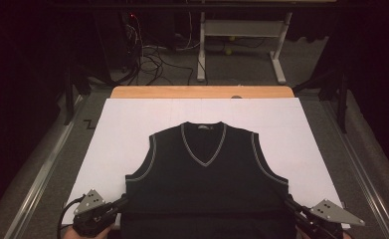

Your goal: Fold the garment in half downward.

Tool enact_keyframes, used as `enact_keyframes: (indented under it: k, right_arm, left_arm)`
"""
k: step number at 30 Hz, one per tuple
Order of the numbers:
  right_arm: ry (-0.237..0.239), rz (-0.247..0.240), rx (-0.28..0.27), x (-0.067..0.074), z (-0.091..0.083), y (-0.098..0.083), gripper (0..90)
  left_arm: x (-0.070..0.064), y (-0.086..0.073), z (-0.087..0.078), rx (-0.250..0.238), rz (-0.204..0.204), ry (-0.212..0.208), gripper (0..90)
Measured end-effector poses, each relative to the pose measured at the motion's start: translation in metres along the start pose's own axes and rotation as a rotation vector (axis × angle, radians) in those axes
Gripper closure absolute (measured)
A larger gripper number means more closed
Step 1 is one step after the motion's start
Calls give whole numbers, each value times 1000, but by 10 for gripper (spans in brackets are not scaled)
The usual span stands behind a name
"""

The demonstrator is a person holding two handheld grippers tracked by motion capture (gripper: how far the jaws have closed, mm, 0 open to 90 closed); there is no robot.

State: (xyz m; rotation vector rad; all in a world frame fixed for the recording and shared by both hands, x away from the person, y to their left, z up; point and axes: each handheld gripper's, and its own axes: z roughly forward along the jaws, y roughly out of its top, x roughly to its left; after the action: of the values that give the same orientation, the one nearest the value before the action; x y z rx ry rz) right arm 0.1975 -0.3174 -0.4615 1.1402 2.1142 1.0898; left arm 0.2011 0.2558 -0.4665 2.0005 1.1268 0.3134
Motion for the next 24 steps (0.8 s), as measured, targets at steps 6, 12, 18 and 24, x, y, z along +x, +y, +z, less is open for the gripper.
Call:
enact_keyframes:
  k: [6,12,18,24]
  right_arm:
    - [-24,58,-41,-6,1,-1,532]
    - [-17,75,-70,-8,7,-3,357]
    - [3,90,-99,-10,13,-4,208]
    - [-19,112,-105,-15,22,4,42]
  left_arm:
    - [4,1,3,-21,-13,10,553]
    - [7,4,7,-78,5,57,335]
    - [14,7,14,-98,-28,70,165]
    - [18,17,26,-84,-44,50,8]
